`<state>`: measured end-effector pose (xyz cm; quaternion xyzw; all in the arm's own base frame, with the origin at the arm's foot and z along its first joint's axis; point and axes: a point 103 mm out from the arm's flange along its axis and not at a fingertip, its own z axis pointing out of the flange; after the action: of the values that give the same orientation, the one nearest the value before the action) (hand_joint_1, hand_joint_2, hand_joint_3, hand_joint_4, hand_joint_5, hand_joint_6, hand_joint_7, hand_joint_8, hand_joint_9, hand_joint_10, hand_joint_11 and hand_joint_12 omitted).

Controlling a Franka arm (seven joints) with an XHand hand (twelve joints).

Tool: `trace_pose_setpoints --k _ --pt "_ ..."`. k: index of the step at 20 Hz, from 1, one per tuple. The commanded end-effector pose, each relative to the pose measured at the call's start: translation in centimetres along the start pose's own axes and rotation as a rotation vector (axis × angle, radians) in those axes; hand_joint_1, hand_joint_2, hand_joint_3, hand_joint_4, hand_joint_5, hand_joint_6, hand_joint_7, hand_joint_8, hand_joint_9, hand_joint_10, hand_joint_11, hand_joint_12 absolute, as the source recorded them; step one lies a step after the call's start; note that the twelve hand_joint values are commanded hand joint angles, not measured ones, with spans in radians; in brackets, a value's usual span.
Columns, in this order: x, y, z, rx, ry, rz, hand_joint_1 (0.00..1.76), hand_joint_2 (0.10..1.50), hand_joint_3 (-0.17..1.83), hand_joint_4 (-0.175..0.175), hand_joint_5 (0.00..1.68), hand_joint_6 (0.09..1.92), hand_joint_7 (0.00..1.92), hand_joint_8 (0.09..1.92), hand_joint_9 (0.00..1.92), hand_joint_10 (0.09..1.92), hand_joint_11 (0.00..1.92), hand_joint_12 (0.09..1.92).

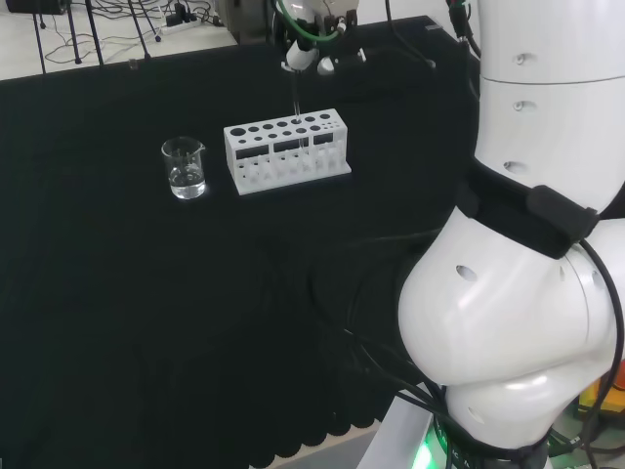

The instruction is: Take the glass rod from the white test tube rack.

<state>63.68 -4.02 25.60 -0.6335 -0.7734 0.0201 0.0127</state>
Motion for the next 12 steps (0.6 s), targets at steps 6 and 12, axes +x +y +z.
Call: trace_pose_setpoints --k 6,12 --pt "1.0 -3.1 -7.2 -0.116 -0.02 0.003 1.2 0.64 0.77 -0.175 1.19 0.86 1.57 0.9 1.67 0.75 1.47 0.63" --pt "2.4 -4.4 -9.6 -0.16 -0.016 -0.017 1.21 0.63 0.78 -0.175 1.2 0.85 1.57 0.9 1.67 0.74 1.47 0.63"
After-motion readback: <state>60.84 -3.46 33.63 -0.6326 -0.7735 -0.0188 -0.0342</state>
